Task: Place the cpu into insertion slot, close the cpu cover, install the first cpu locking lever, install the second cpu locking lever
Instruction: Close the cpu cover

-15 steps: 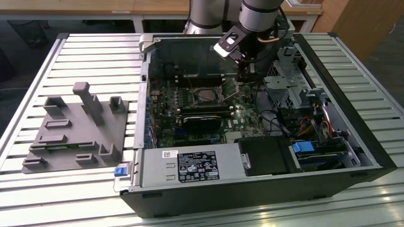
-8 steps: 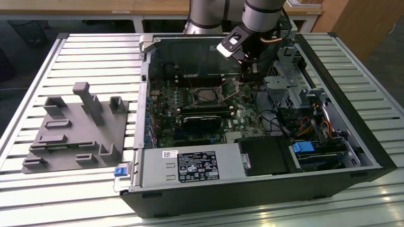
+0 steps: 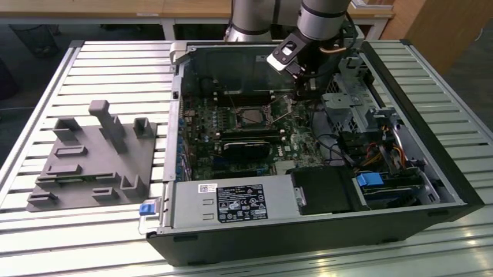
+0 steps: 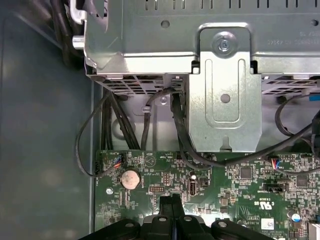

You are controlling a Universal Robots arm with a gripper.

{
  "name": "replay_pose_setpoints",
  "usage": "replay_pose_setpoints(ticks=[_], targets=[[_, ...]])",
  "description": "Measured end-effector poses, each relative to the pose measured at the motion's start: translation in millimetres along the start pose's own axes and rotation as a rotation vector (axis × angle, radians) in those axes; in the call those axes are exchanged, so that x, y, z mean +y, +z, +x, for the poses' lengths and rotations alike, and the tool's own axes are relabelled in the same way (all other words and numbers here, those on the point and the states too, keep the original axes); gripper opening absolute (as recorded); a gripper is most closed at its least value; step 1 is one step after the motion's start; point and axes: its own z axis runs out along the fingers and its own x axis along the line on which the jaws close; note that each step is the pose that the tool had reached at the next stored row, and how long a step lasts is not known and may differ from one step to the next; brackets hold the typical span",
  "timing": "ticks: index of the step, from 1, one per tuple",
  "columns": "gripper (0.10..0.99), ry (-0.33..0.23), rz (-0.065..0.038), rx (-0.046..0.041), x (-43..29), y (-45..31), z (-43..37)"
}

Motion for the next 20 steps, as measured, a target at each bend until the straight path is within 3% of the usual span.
replay_pose_setpoints(ticks=[12,20], targets=[[0.122,0.0,0.0,-0.0014,-0.3,10.1,0.2],[0.122,0.0,0.0,-0.0013,-11.3,10.3,0.1]])
